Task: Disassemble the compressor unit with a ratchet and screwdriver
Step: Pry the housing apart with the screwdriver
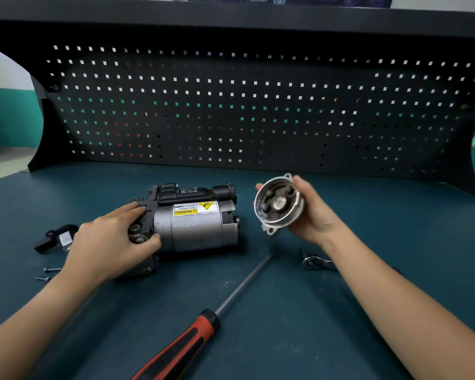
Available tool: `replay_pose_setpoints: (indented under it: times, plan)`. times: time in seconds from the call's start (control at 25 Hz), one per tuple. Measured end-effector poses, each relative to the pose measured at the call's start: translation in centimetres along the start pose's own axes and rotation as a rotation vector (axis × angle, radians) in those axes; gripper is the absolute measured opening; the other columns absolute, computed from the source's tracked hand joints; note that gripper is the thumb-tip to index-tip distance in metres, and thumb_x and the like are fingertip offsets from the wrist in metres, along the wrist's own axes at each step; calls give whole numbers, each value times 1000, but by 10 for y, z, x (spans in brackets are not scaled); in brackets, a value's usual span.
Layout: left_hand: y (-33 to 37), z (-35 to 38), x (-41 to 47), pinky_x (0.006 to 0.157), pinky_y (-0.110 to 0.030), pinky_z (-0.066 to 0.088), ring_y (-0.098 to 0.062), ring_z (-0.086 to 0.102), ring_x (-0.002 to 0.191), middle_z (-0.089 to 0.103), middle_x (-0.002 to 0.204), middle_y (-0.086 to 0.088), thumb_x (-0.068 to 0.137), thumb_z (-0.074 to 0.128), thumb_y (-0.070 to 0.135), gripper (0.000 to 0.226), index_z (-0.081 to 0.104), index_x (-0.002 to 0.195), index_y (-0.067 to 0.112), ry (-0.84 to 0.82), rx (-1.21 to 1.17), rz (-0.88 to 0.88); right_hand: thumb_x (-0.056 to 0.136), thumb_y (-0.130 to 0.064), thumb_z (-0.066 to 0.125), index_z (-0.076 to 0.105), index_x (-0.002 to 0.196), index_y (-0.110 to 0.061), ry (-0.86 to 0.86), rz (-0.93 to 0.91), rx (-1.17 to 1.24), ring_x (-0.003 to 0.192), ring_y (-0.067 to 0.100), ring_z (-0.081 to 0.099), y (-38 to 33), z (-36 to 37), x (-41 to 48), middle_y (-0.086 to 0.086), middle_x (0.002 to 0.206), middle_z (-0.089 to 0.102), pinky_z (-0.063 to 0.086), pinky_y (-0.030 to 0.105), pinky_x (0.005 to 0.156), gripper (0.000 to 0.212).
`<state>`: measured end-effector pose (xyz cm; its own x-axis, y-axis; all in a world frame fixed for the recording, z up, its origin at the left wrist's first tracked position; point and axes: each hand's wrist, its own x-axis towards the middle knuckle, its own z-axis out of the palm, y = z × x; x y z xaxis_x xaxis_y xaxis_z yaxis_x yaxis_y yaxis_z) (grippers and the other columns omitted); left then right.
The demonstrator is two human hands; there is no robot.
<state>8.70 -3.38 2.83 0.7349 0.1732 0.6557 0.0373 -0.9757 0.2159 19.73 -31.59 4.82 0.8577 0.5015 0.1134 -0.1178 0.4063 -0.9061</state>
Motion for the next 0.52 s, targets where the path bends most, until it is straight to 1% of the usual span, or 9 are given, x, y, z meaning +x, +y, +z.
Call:
replay_pose_setpoints:
  times: [0.04,0.08,0.12,0.24,0.32,0.36,0.4,0.48,0.52]
  plan:
    - [3,0,0,71,-39,48,-34,66,94,69,114,-1,55,35,61,77,71,103,12,-10,-8,-10,44,-50,86,68,101,-9,-56,-2,28,96,22,66,-6,3,-3,8,109,69,56,33,78,72]
    - [6,-1,1,71,-39,48,-35,66,93,69,113,-2,57,39,60,73,71,103,12,-22,-8,-29,40,-53,87,73,95,-13,-108,-14,36,96,20,67,-10,8,-5,6,108,70,56,32,79,70]
    - [11,1,2,71,-39,47,-35,65,93,68,113,-3,60,45,58,68,71,102,11,-35,5,-50,40,-55,86,76,90,-16,-138,-29,49,96,19,67,-12,13,-6,6,108,70,55,32,81,65]
    - [33,12,1,72,-38,47,-34,62,97,64,113,-5,73,58,62,60,65,101,10,-115,92,-70,48,-50,83,76,88,-17,-152,-52,141,94,23,67,-13,27,-11,11,106,70,53,35,86,52]
    - [53,23,7,76,-39,46,-33,57,104,59,115,-3,76,55,64,59,60,105,13,-203,84,-76,62,-44,72,75,86,-12,-99,-63,238,92,29,68,-14,35,-15,18,105,69,52,40,87,40]
    - [64,28,13,79,-39,45,-33,54,107,56,117,-2,77,54,65,59,59,107,15,-243,18,-103,68,-41,64,75,85,-9,-69,-67,300,90,32,68,-14,38,-17,21,104,68,52,42,86,38]
    - [73,30,19,82,-39,44,-33,52,110,54,116,-2,78,53,64,55,59,105,16,-276,-96,-143,72,-39,57,75,85,-7,-43,-73,347,88,35,68,-14,40,-19,23,103,68,52,44,85,39]
    - [89,30,29,81,-35,40,-31,51,109,51,103,-1,86,49,56,42,59,92,15,-316,-411,-205,75,-39,51,75,83,-5,-7,-87,374,87,36,67,-15,49,-24,23,102,68,52,42,85,42]
    - [93,29,30,80,-31,37,-29,50,110,50,96,1,91,46,49,40,60,90,11,-315,-563,-211,75,-39,50,75,82,-5,-1,-91,371,88,35,68,-15,54,-29,22,101,68,53,41,85,42]
